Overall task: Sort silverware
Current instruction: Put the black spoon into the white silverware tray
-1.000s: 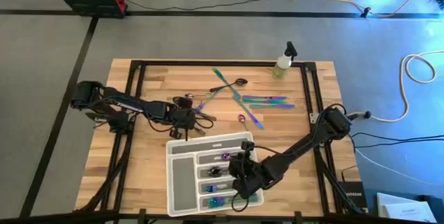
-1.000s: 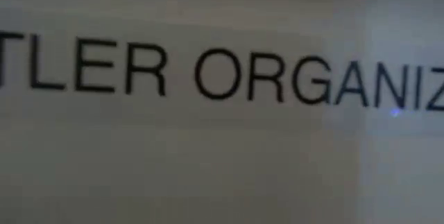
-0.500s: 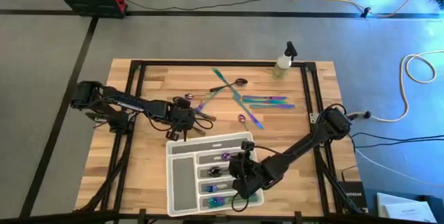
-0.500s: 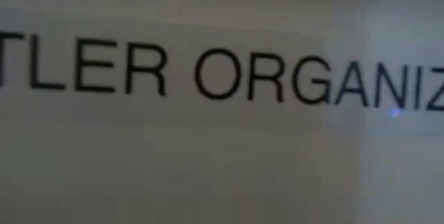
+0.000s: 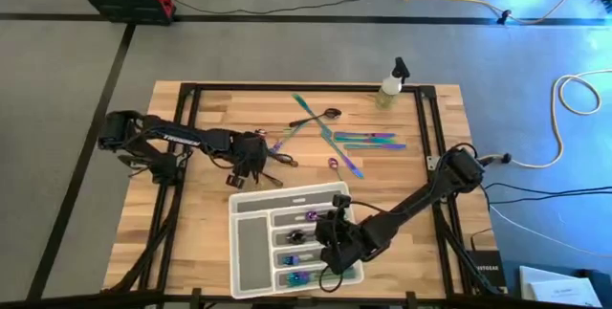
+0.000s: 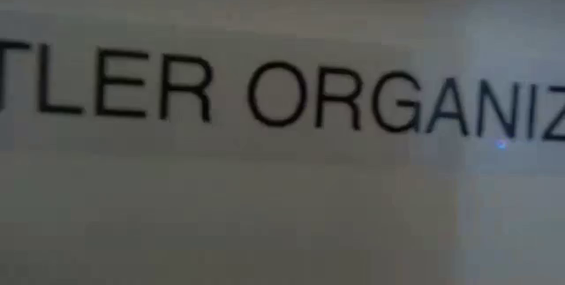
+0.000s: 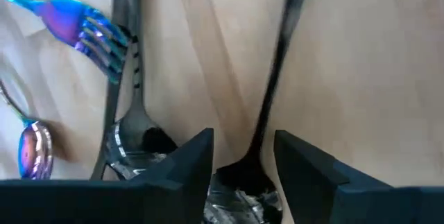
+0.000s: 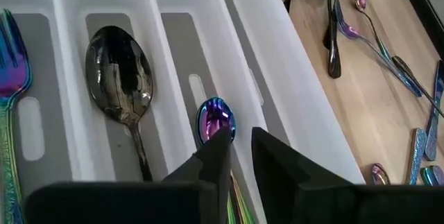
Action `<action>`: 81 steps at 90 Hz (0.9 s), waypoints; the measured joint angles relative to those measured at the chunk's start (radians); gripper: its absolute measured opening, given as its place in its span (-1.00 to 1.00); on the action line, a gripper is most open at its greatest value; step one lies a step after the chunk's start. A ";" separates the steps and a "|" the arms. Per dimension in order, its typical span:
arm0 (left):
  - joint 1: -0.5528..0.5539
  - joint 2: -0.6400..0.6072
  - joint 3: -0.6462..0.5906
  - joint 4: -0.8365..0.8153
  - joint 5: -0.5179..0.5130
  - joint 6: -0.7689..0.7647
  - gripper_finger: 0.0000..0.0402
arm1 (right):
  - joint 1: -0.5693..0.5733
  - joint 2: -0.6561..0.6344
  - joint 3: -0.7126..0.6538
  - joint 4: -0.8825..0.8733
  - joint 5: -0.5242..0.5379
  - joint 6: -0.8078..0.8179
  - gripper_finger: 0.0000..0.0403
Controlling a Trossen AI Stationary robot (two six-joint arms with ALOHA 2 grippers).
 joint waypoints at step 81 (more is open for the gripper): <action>0.072 0.018 0.107 -0.158 0.056 -0.208 -0.96 | -0.002 0.000 0.000 -0.008 0.174 -0.011 -0.78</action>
